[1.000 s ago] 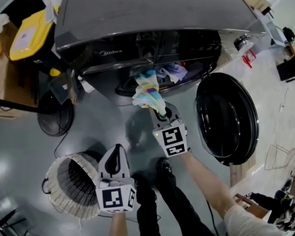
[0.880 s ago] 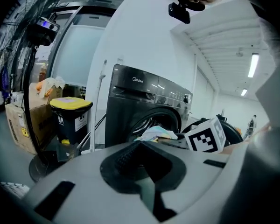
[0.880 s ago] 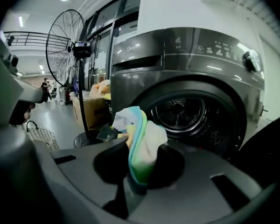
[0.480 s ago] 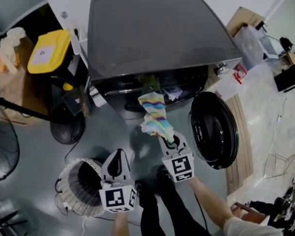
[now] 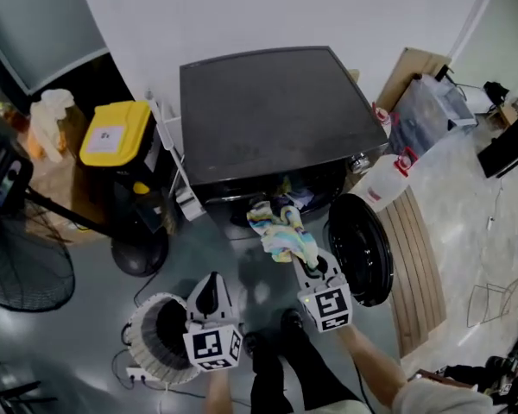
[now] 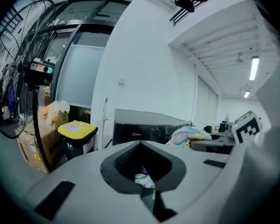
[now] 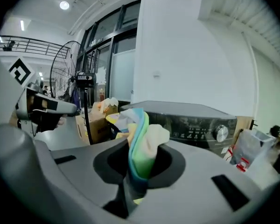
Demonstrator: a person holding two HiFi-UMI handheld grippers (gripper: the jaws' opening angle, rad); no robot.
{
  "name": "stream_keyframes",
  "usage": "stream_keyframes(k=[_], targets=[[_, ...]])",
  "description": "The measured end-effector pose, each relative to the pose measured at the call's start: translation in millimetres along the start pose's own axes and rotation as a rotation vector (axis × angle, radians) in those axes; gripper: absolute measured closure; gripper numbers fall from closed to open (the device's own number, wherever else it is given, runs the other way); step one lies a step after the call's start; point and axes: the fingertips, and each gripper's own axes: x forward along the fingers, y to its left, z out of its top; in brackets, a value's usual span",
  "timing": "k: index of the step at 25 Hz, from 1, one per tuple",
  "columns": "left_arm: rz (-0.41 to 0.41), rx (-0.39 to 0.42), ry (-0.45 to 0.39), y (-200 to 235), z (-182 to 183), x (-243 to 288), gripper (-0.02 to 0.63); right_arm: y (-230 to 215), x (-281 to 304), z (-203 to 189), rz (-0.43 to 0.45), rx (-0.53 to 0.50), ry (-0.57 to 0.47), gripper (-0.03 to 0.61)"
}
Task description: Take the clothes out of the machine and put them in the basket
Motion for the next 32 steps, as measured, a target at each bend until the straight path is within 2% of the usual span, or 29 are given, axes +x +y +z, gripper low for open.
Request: stream_keyframes(k=[5,10,15,19,26,32], targets=[[-0.006,0.035,-0.031,-17,58,-24,0.595,-4,-40,69,0.013,-0.015,-0.041,0.509],[0.004,0.052,-0.048,-21,102,-57,0.595,3,-79,120,0.052,-0.002,-0.073,0.509],[0.039,0.046,-0.084,-18,135,-96,0.595,30,-120,163,0.12,-0.031,-0.11,0.509],[0.075,0.061,-0.108,-9,160,-124,0.595,58,-139,197,0.17,-0.092,-0.159,0.509],[0.182,0.075,-0.158,28,183,-185,0.595,116,-143,244,0.282,-0.163,-0.261,0.509],[0.337,0.035,-0.193,74,183,-243,0.595,171,-131,272,0.415,-0.187,-0.301,0.509]])
